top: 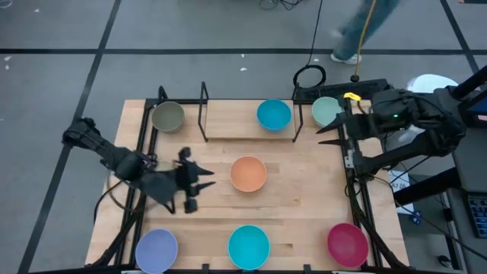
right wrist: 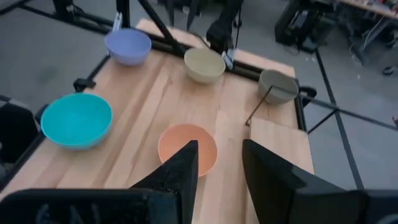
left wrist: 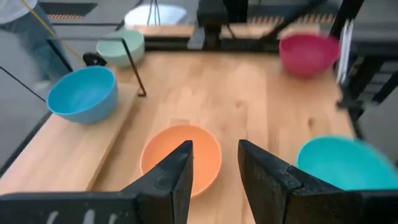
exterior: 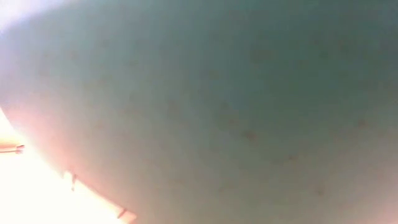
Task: Place and stack bowls onto a shelf
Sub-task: Put the orange bowl on the shelf
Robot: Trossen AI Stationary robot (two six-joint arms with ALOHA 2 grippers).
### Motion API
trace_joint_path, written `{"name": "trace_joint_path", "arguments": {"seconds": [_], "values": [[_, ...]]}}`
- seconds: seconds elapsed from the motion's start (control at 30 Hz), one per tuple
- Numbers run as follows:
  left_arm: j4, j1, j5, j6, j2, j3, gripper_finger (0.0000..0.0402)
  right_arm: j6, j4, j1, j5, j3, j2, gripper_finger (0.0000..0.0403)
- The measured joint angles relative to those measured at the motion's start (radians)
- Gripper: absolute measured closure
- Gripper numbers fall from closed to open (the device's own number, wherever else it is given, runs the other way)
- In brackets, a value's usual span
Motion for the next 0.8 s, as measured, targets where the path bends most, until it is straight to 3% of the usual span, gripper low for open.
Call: {"name": "trace_joint_path", "arguments": {"seconds": [0.23, 0.47, 0.63, 0.8], "values": [[0.000, 0.046, 0.138, 0.034, 0.124, 0.000, 0.0268, 0.017, -0.002, 0.015, 0.001, 0.000, -0.055, 0.0287], [0.001, 0.091, 0.161, 0.145, 0.249, 0.000, 0.0268, 0.026, -0.013, 0.017, -0.002, 0.000, -0.091, 0.0287], [0.006, 0.138, 0.267, 0.178, 0.322, -0.001, 0.0268, 0.026, -0.025, 0.017, -0.003, 0.000, -0.106, 0.0287], [0.073, 0.166, 0.290, 0.267, 0.401, -0.001, 0.0268, 0.025, -0.067, 0.017, -0.003, 0.000, -0.111, 0.0287]]}}
